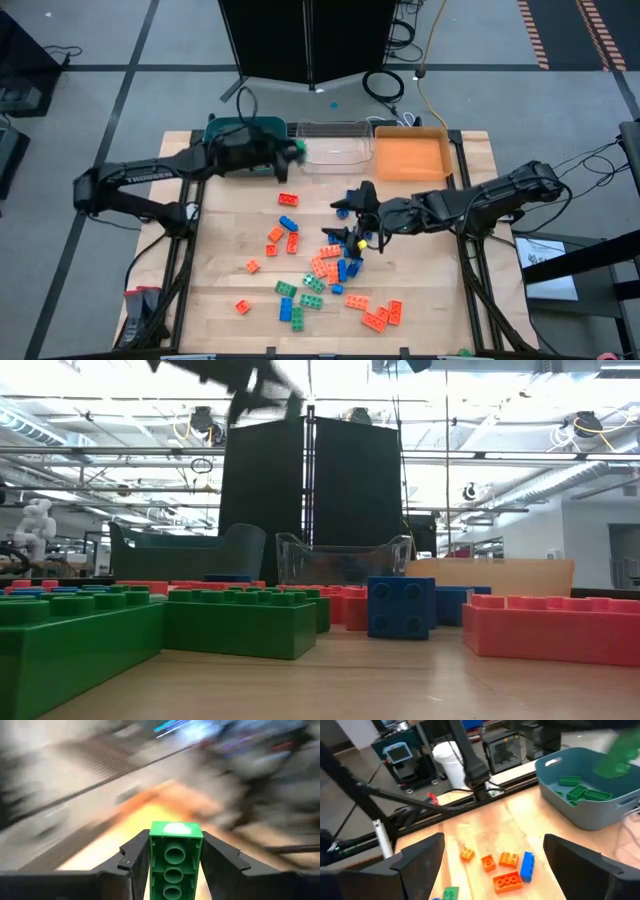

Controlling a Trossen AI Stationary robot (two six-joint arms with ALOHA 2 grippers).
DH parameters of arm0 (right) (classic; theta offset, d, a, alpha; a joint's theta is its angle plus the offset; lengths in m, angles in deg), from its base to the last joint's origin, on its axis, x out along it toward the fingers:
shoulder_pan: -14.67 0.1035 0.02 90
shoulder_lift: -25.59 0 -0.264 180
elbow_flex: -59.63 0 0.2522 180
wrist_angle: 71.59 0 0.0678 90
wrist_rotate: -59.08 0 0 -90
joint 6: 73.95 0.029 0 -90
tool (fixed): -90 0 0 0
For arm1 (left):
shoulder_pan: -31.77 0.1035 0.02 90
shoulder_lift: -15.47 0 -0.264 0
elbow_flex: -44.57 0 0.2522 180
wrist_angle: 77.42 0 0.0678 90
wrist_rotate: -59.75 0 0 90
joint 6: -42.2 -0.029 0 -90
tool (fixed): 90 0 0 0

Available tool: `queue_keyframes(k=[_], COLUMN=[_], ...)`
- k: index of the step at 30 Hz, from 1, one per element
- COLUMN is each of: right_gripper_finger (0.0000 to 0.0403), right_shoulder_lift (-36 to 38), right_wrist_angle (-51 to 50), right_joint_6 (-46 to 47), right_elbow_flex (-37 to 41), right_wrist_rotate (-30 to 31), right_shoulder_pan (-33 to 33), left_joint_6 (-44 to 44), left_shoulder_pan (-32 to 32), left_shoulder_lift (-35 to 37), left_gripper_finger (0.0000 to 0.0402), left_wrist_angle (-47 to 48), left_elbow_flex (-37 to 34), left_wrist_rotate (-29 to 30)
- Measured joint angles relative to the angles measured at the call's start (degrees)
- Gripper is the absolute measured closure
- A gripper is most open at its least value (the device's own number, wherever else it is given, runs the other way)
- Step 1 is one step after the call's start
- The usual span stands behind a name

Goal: Sort blocks
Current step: Put the green game piece into the blue bin

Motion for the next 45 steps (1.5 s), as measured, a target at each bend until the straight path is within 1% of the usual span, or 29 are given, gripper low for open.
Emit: queue_keyframes(k=[3,5,6,12,14,18,22,25,28,33,34,36,38,41,45], right_gripper_finger=[0.0067,0.0067,0.0067,0.0067,0.0067,0.0067,0.0067,0.0067,0.0067,0.0067,0.0067,0.0067,0.0067,0.0067,0.0067], right_shoulder_lift=[0.0,0.0,0.0,0.0,0.0,0.0,0.0,0.0,0.0,0.0,0.0,0.0,0.0,-1.0,-5.5], right_wrist_angle=[-1.4,-2.5,-3.0,-3.8,-3.9,-4.6,-5.1,-6.1,-7.4,-10.0,-10.2,-10.3,-10.8,-11.4,-9.7], right_joint_6=[1.1,2.0,2.2,2.4,2.4,2.4,2.4,2.4,3.5,6.0,6.3,6.4,6.5,7.3,8.1], right_elbow_flex=[0.0,0.0,0.0,0.0,0.0,0.0,0.0,0.0,0.0,0.0,0.0,0.0,0.0,0.0,0.0], right_wrist_rotate=[0.0,0.3,0.3,0.3,0.3,0.3,0.3,0.3,0.3,0.0,-0.6,-3.7,-6.0,-8.1,-9.4], right_shoulder_pan=[0.5,0.7,0.7,0.7,0.7,0.7,0.7,0.7,0.7,0.7,0.7,0.8,1.2,2.1,3.3], left_joint_6=[1.8,2.0,2.0,1.6,1.7,1.6,1.3,-1.3,-2.9,-3.4,-3.2,-3.0,-3.0,-2.7,0.3], left_shoulder_pan=[4.9,8.3,9.8,18.8,21.4,24.1,24.6,24.5,24.6,24.6,24.7,24.7,24.4,23.2,18.9], left_shoulder_lift=[0.2,0.0,-0.2,-1.5,-2.9,-6.3,-10.1,-12.8,-14.7,-15.7,-15.4,-13.6,-10.6,-4.0,7.0], left_gripper_finger=[0.0244,0.0244,0.0244,0.0244,0.0244,0.0244,0.0241,0.0225,0.0201,0.0154,0.0146,0.0134,0.013,0.0129,0.0128], left_wrist_angle=[13.9,20.2,21.5,21.9,23.0,23.1,22.6,22.7,22.8,22.2,22.4,23.1,23.0,23.0,23.7], left_elbow_flex=[0.0,0.0,0.0,0.0,0.0,-0.1,-0.1,-0.1,-0.1,-0.1,-0.1,-0.1,-0.1,-0.1,-0.1], left_wrist_rotate=[10.3,13.5,13.9,13.7,12.0,7.8,6.9,6.6,6.1,6.0,5.5,3.5,0.8,-3.0,-4.6])
